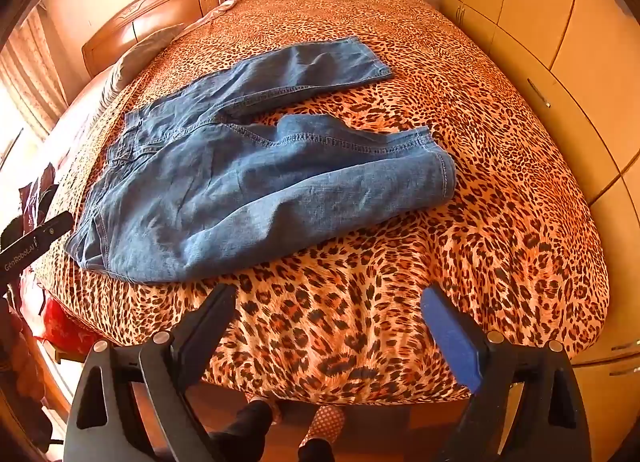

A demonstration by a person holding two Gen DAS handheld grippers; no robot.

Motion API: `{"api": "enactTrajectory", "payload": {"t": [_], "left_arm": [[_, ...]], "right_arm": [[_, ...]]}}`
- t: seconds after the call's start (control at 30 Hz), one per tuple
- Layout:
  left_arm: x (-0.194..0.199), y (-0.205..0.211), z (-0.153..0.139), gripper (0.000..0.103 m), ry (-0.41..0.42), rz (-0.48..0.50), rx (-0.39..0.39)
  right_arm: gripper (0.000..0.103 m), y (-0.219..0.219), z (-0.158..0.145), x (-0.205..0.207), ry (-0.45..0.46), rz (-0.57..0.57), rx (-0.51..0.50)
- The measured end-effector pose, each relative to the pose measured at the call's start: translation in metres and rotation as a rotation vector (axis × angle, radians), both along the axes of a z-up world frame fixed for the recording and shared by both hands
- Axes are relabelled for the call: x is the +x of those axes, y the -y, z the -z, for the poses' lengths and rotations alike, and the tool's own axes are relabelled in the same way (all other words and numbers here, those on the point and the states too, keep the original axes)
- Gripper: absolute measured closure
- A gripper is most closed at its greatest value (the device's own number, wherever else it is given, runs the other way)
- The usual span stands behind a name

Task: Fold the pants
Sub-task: 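Move both grippers open toward the waistband of the blue jeans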

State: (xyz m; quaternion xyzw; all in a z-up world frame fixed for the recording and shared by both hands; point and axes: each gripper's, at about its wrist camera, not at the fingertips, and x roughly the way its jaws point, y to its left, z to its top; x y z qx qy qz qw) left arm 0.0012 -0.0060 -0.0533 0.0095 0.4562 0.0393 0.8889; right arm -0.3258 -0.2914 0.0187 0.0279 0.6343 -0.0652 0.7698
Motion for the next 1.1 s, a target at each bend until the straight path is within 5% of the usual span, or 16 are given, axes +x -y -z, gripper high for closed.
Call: {"api": "enactTrajectory", "payload": {"t": [0.23,0.3,0.53,1.1], "left_arm": [[0.0,-0.009,0.0,0.048,0.001,0.012,-0.006],[0.01,-0.013,-0.004,0.048,-0.042,0.018,-0.049],[0.035,-0.024,0.006,0.048,-0.18,-0.044,-0.022],[0.043,-0.047,0.004,0.051,-0.093,-0.046,-0.038]], "right_arm": [[0.008,0.001,-0.004,0.001,0.043,0.0,-0.029],[0.008,0.001,-0.006,0.002,0.053,-0.002,-0.036],[0.008,0.0,-0.011,0.005,0.074,0.0,-0.057],[0.008,-0.011,-0.005,0.016,0.064,0.003,-0.072]]}}
